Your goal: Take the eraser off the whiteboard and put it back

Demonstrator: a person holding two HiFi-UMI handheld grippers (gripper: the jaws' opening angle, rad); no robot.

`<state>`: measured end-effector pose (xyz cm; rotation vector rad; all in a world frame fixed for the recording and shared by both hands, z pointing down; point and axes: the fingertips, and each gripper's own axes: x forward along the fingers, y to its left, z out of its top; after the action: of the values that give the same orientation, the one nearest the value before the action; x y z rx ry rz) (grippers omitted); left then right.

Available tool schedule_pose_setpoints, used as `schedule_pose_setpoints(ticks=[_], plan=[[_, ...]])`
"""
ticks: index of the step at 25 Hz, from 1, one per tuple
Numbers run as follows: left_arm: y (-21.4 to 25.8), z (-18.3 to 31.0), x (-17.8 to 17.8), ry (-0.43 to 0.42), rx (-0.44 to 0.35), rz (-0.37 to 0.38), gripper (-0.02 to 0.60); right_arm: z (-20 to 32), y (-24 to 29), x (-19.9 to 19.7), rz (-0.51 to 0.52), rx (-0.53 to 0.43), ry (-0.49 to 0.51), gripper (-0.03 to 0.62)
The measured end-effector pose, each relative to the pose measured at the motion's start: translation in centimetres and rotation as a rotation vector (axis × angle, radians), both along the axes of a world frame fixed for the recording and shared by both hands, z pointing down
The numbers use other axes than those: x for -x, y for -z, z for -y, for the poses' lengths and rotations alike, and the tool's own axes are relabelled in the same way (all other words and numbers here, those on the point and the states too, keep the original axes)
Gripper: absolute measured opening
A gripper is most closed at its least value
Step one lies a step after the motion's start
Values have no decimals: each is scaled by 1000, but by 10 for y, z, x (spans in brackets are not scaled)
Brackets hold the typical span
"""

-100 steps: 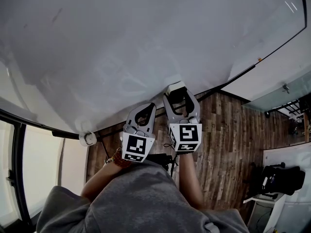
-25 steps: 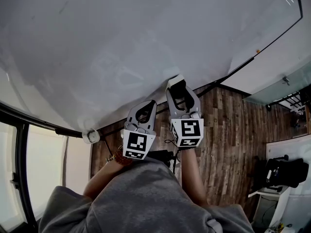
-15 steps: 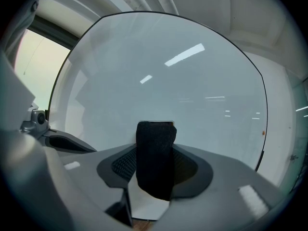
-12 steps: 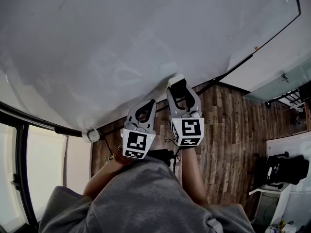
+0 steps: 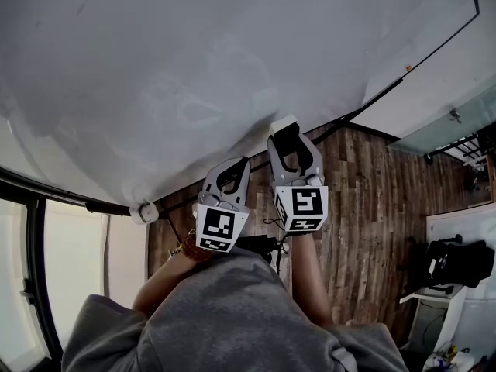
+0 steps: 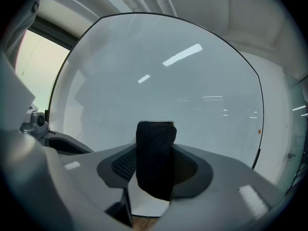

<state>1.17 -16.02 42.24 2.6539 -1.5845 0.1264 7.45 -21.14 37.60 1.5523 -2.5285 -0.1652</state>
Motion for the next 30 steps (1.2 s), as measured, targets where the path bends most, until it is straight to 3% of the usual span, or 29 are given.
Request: schedule_pose_setpoints(ticks=[30], plan=[[-11,-40,-18,-67,19,8,6,-42,-18,-29,22,35,-85,201]])
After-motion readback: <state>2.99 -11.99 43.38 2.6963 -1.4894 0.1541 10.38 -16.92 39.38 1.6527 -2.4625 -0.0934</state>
